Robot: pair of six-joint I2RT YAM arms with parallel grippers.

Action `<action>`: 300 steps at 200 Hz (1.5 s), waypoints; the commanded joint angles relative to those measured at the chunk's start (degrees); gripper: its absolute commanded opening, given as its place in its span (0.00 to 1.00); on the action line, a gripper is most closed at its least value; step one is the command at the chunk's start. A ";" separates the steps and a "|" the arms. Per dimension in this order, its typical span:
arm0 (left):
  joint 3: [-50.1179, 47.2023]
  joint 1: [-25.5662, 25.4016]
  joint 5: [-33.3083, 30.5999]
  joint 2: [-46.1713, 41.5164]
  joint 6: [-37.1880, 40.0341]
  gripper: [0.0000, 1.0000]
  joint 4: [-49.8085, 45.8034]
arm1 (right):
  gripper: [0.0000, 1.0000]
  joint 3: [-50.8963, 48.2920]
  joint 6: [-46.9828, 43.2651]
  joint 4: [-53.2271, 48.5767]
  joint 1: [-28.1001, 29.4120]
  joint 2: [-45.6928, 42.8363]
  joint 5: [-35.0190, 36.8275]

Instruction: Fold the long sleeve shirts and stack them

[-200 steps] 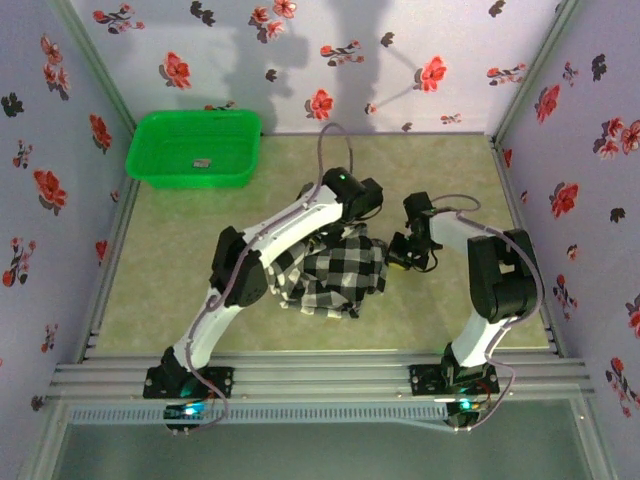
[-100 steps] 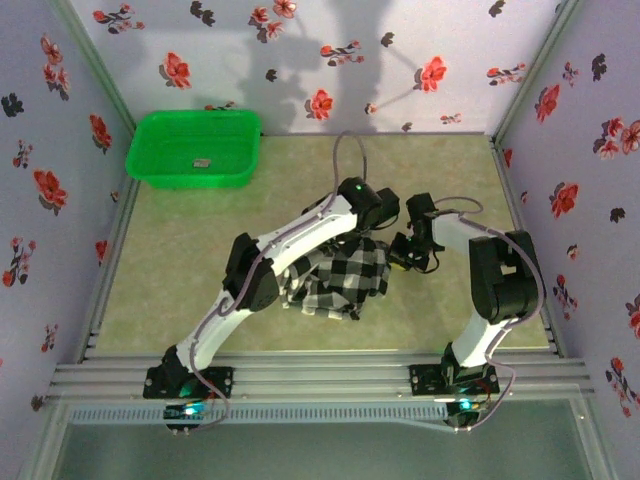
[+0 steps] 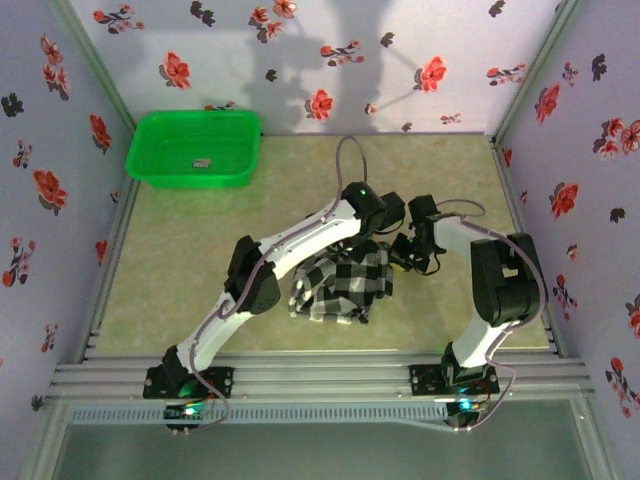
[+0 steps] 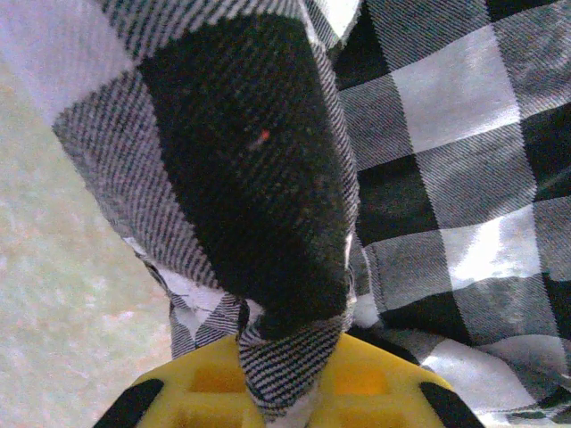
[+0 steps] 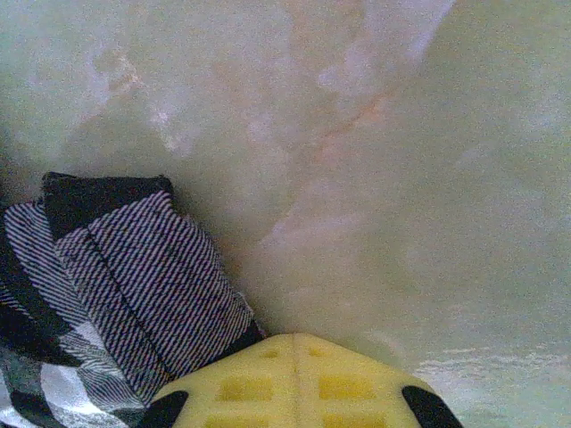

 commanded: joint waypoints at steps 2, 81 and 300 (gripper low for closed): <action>-0.73 -0.85 3.38 0.40 -2.76 0.11 2.04 | 0.03 -3.51 0.72 5.47 1.82 4.91 -4.59; -5.71 -0.72 8.82 -1.06 -6.04 0.13 9.80 | 0.03 -4.47 0.06 5.76 1.47 4.60 -4.92; -18.50 0.90 17.93 -8.60 -14.59 0.53 27.63 | 0.08 -5.23 -0.67 4.74 -1.37 1.58 -5.16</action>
